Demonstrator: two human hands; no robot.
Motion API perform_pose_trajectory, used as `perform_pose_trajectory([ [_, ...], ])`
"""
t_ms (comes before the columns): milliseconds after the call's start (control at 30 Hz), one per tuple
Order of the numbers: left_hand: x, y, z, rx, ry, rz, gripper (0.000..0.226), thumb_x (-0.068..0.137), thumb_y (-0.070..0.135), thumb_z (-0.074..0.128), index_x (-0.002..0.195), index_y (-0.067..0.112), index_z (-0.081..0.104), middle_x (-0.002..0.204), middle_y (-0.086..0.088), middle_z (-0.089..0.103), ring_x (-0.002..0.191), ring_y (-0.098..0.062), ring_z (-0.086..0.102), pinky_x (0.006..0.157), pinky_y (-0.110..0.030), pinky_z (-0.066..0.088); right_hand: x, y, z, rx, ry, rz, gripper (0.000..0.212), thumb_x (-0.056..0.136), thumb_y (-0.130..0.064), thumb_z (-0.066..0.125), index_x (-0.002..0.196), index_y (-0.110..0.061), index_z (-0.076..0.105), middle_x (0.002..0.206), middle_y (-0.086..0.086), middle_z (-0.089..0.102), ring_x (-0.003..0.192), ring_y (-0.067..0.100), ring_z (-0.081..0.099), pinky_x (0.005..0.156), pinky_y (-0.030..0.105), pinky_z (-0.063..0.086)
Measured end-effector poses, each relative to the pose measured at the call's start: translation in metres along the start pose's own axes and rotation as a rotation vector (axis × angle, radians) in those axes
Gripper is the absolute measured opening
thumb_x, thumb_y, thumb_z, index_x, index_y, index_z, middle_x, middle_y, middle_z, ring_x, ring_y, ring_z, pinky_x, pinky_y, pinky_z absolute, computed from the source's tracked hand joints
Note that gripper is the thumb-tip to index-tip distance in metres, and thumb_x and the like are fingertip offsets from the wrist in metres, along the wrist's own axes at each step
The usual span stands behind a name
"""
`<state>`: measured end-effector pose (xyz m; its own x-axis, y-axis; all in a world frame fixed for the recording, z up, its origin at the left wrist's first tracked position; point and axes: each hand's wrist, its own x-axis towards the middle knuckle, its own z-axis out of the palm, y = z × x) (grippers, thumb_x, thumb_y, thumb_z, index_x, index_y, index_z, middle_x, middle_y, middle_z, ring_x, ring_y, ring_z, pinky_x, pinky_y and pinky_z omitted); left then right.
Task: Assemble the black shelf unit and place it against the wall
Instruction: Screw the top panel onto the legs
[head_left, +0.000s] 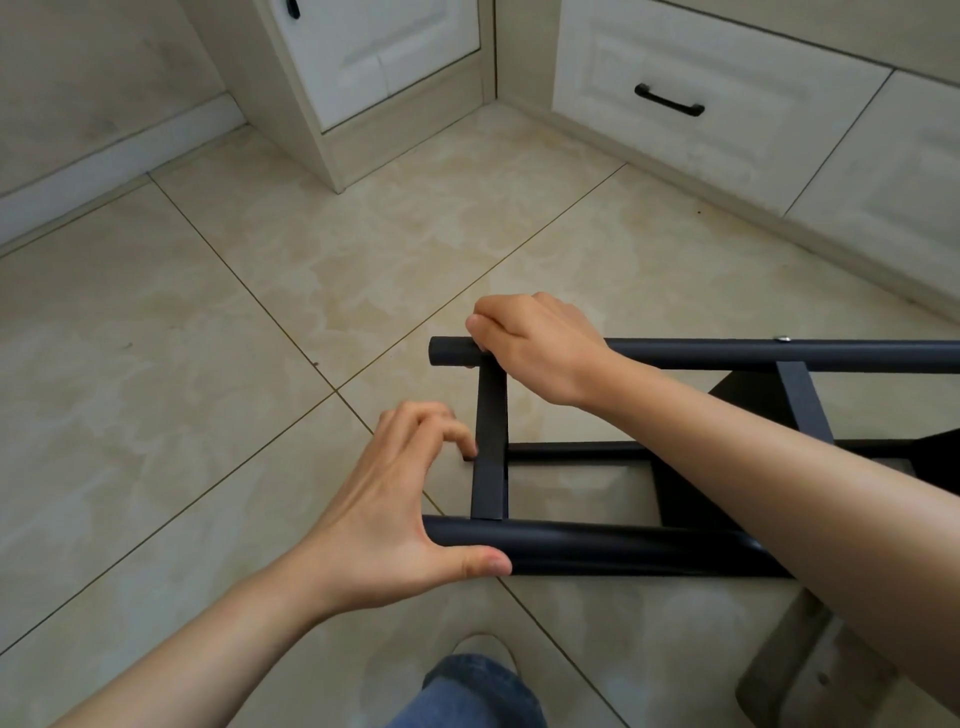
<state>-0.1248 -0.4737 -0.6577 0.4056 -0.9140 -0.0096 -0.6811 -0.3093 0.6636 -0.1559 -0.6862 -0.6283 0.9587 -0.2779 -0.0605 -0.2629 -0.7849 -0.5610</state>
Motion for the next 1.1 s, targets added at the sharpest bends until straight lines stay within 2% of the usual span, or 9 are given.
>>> perform_pose_trajectory([
  [100, 0.002, -0.002, 0.0, 0.054, 0.016, 0.149, 0.08, 0.07, 0.072, 0.073, 0.137, 0.045, 0.041, 0.152, 0.027, 0.025, 0.153, -0.007, 0.014, 0.12, -0.034, 0.022, 0.0, 0.0, 0.0, 0.0, 0.004, 0.004, 0.037, 0.104, -0.033, 0.033, 0.085, -0.009, 0.053, 0.071, 0.002, 0.053, 0.079, 0.032, 0.05, 0.062, 0.037, 0.026],
  [200, 0.002, -0.003, 0.003, 0.153, 0.019, 0.252, 0.081, 0.083, 0.069, 0.065, 0.149, 0.026, 0.046, 0.162, 0.012, 0.033, 0.155, -0.015, 0.016, 0.126, -0.047, 0.011, 0.0, -0.001, 0.0, 0.006, 0.006, 0.014, 0.036, 0.103, -0.032, 0.033, 0.085, -0.009, 0.053, 0.071, 0.002, 0.053, 0.078, 0.031, 0.05, 0.062, 0.037, 0.028],
  [400, 0.002, -0.005, 0.009, 0.106, 0.04, 0.279, 0.079, 0.085, 0.062, 0.067, 0.149, 0.021, 0.044, 0.161, 0.006, 0.036, 0.152, -0.015, 0.025, 0.125, -0.043, 0.014, 0.001, 0.0, 0.001, 0.005, 0.004, 0.025, 0.03, 0.104, -0.034, 0.034, 0.084, -0.017, 0.05, 0.071, -0.004, 0.053, 0.076, 0.026, 0.049, 0.058, 0.035, 0.027],
  [500, 0.002, -0.006, 0.008, 0.08, 0.033, 0.266, 0.079, 0.085, 0.062, 0.067, 0.149, 0.023, 0.043, 0.16, 0.008, 0.036, 0.153, -0.014, 0.024, 0.125, -0.042, 0.014, 0.001, 0.0, 0.005, -0.018, 0.055, 0.019, 0.025, 0.105, -0.035, 0.033, 0.09, -0.021, 0.046, 0.078, -0.002, 0.061, 0.08, 0.028, 0.055, 0.064, 0.036, 0.033],
  [567, 0.003, -0.006, 0.008, 0.087, 0.029, 0.269, 0.079, 0.084, 0.063, 0.067, 0.149, 0.025, 0.043, 0.16, 0.009, 0.036, 0.152, -0.013, 0.024, 0.125, -0.042, 0.015, -0.002, 0.003, 0.008, 0.073, 0.124, -0.024, 0.024, 0.105, -0.035, 0.036, 0.096, -0.017, 0.049, 0.09, 0.0, 0.069, 0.088, 0.028, 0.061, 0.074, 0.04, 0.045],
  [633, 0.002, -0.005, 0.008, 0.092, 0.035, 0.268, 0.078, 0.085, 0.063, 0.067, 0.149, 0.026, 0.043, 0.16, 0.01, 0.037, 0.152, -0.013, 0.024, 0.124, -0.043, 0.015, -0.007, 0.008, 0.005, 0.191, 0.196, -0.093, 0.024, 0.104, -0.031, 0.043, 0.102, -0.012, 0.057, 0.1, 0.001, 0.07, 0.098, 0.022, 0.06, 0.085, 0.041, 0.047],
  [800, 0.002, -0.006, 0.009, 0.089, 0.04, 0.261, 0.078, 0.085, 0.063, 0.066, 0.149, 0.023, 0.045, 0.16, 0.01, 0.036, 0.153, -0.013, 0.023, 0.125, -0.043, 0.016, -0.043, 0.022, -0.015, 0.219, 0.387, -0.291, 0.019, 0.099, -0.023, 0.053, 0.093, -0.007, 0.063, 0.09, -0.001, 0.063, 0.087, 0.01, 0.053, 0.078, 0.017, 0.041],
  [967, 0.002, -0.006, 0.011, 0.086, 0.054, 0.275, 0.077, 0.085, 0.06, 0.068, 0.148, 0.022, 0.046, 0.16, 0.009, 0.038, 0.152, -0.016, 0.025, 0.123, -0.046, 0.02, -0.085, 0.044, -0.011, 0.328, 0.07, -0.155, 0.006, 0.092, -0.014, 0.066, 0.092, -0.013, 0.072, 0.081, -0.009, 0.07, 0.079, 0.004, 0.065, 0.073, 0.012, 0.049],
  [1100, 0.004, -0.006, 0.013, 0.074, 0.067, 0.279, 0.077, 0.085, 0.059, 0.069, 0.148, 0.021, 0.046, 0.16, 0.008, 0.039, 0.152, -0.018, 0.026, 0.122, -0.05, 0.023, -0.09, 0.048, 0.005, 0.352, -0.151, -0.038, 0.014, 0.087, -0.017, 0.073, 0.1, -0.021, 0.077, 0.086, -0.011, 0.074, 0.076, -0.003, 0.066, 0.076, 0.012, 0.051],
])
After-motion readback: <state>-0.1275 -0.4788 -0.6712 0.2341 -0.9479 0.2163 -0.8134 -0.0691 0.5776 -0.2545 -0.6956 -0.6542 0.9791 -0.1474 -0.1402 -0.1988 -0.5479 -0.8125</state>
